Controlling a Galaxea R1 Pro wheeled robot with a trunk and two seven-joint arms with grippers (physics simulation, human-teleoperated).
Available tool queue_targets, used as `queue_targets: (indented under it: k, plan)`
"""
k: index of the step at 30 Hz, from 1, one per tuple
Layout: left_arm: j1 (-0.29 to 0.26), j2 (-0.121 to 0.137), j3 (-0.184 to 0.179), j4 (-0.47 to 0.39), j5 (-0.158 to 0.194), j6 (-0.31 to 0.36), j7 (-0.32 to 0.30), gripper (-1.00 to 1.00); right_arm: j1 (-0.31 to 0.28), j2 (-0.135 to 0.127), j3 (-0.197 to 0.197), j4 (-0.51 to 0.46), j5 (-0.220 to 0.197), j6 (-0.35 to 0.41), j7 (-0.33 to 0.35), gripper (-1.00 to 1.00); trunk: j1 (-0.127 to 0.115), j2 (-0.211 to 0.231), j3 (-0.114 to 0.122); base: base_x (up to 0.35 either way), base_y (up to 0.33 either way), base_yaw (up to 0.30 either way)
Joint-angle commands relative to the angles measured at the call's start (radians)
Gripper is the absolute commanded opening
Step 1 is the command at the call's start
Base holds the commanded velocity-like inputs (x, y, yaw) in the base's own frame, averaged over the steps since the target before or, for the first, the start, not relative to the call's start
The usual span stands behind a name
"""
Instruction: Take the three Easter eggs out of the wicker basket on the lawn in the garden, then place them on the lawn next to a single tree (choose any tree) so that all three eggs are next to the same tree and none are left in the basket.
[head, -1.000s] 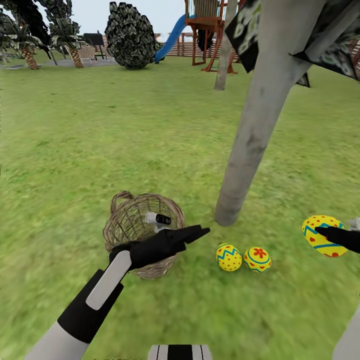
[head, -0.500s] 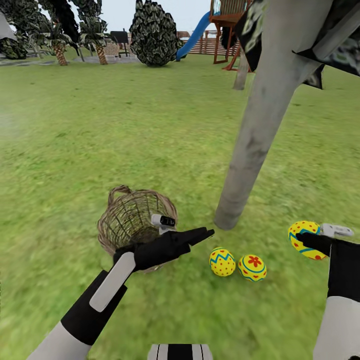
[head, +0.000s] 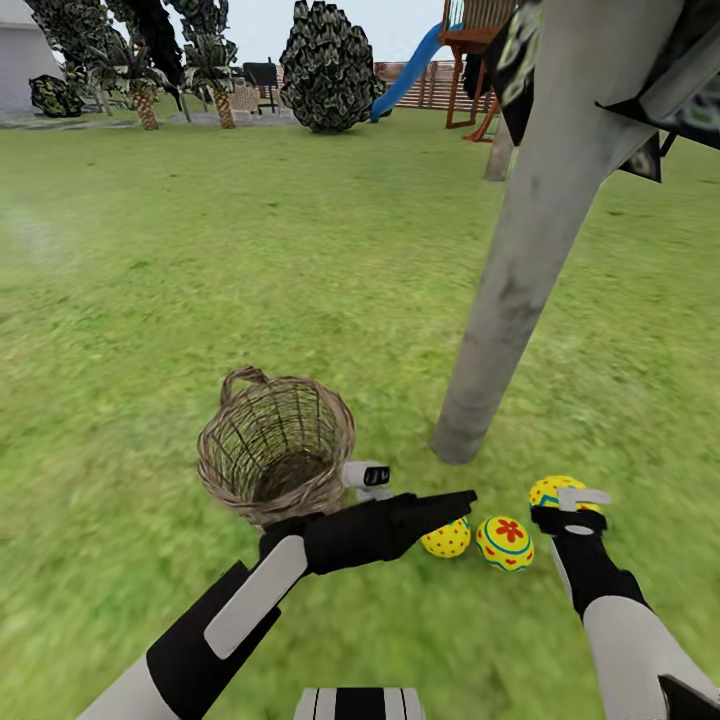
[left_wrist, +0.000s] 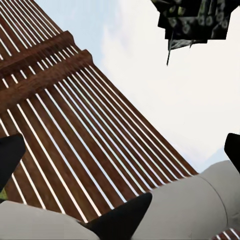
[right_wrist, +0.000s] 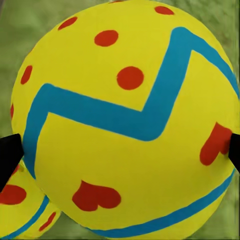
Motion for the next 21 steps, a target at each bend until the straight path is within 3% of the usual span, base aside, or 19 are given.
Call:
queue_targets:
  k: [1, 8, 11, 14, 21]
  plan:
    - [0.0, 0.001, -0.004, 0.0, 0.011, 0.007, 0.001, 1.0, -0.002, 0.001, 0.0, 0.008, 0.007, 0.002, -0.027, -1.0, 0.0, 0.0, -0.001, 0.0, 0.0, 0.0]
    - [0.003, -0.001, -0.007, -0.001, 0.011, 0.005, 0.001, 1.0, -0.012, -0.002, 0.001, 0.02, -0.003, 0.001, -0.07, -1.0, 0.001, -0.001, -0.008, 0.0, 0.0, 0.0]
    - [0.003, -0.001, -0.007, -0.001, 0.009, 0.005, 0.001, 1.0, -0.047, -0.005, -0.002, 0.106, -0.005, -0.005, -0.125, -1.0, 0.002, -0.001, -0.02, 0.0, 0.0, 0.0]
    - [0.003, -0.002, -0.007, -0.001, 0.005, 0.005, 0.004, 1.0, -0.077, -0.021, -0.004, 0.197, -0.005, -0.069, -0.17, -1.0, 0.003, -0.002, -0.032, 0.0, 0.0, 0.0]
    - [0.003, -0.002, -0.007, -0.001, 0.004, 0.005, 0.026, 1.0, -0.105, -0.034, -0.008, 0.229, -0.011, -0.087, -0.182, -1.0, 0.007, -0.004, -0.059, 0.0, 0.0, 0.0]
